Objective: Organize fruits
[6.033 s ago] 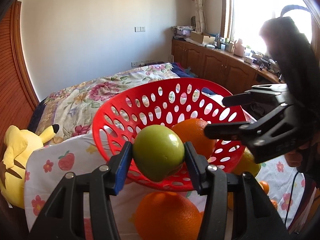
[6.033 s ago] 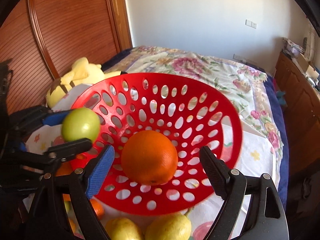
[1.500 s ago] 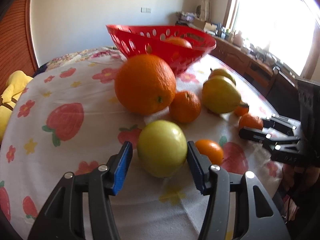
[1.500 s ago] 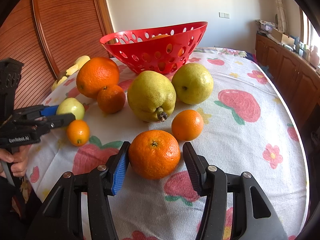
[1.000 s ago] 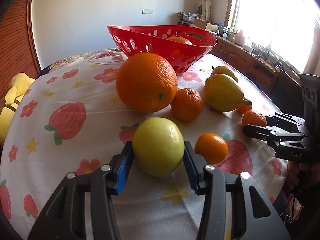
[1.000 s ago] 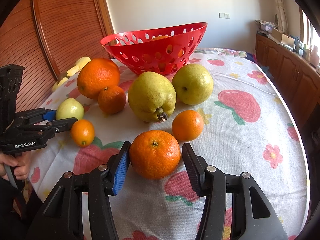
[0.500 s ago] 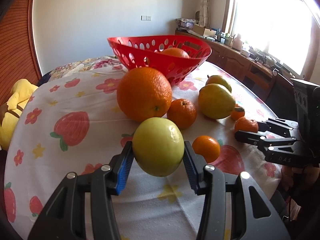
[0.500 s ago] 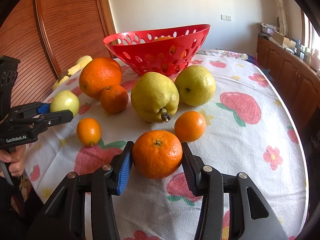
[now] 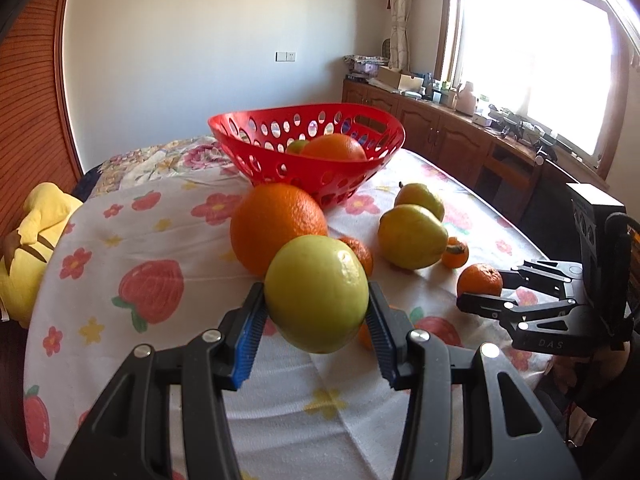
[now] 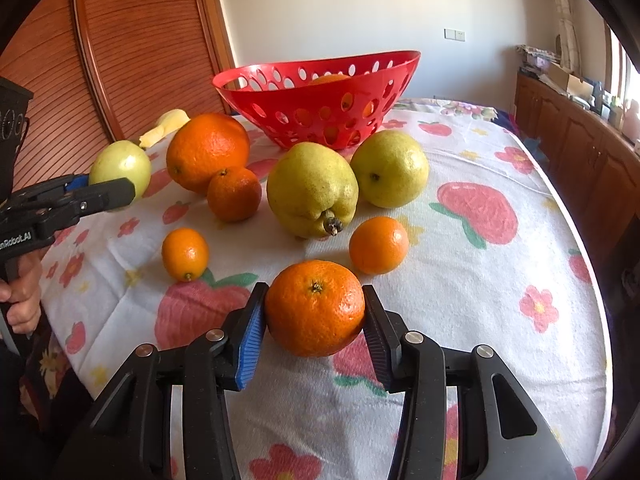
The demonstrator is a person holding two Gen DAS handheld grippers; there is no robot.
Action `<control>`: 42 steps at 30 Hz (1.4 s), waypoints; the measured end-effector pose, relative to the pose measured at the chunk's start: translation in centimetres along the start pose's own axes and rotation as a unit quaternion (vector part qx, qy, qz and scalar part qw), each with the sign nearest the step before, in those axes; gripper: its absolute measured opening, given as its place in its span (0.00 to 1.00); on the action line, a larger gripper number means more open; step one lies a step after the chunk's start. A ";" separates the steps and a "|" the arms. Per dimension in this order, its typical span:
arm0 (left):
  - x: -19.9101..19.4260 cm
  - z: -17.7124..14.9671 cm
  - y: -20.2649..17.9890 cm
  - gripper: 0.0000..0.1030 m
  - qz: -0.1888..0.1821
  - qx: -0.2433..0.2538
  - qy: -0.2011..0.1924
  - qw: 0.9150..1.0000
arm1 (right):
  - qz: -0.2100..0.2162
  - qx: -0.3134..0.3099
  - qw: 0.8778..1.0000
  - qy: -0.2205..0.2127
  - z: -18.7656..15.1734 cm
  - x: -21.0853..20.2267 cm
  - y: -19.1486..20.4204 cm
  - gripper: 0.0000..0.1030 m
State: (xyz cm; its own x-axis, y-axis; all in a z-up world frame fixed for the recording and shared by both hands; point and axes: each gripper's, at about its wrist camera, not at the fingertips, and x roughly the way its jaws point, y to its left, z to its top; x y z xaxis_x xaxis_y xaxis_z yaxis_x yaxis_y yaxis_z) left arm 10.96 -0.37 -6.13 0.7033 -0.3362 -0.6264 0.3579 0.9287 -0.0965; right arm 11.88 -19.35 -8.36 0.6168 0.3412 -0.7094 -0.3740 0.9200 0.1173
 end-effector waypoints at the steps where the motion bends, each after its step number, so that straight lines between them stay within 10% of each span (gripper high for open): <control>1: -0.1 0.1 0.0 0.46 0.000 0.000 -0.001 1.000 | 0.003 -0.001 1.000 0.000 0.2 -0.2 0.0 0.45; 25: -1.2 6.1 1.2 0.46 0.007 0.017 -0.054 0.998 | 0.015 -0.062 0.996 -0.057 8.6 -3.4 0.5 0.45; 42: 4.3 11.4 2.7 0.46 0.020 0.020 -0.043 0.999 | -0.003 -0.103 0.994 -0.039 19.6 4.1 -2.7 0.45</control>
State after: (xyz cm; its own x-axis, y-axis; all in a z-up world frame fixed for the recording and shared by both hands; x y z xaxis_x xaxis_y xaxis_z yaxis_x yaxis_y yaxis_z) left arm 21.97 -1.10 -0.27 0.7668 -0.3135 -0.5601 0.3518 0.9352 -0.0418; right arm 29.02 -16.62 2.04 0.6680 0.3567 -0.6531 -0.4985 0.8661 -0.0369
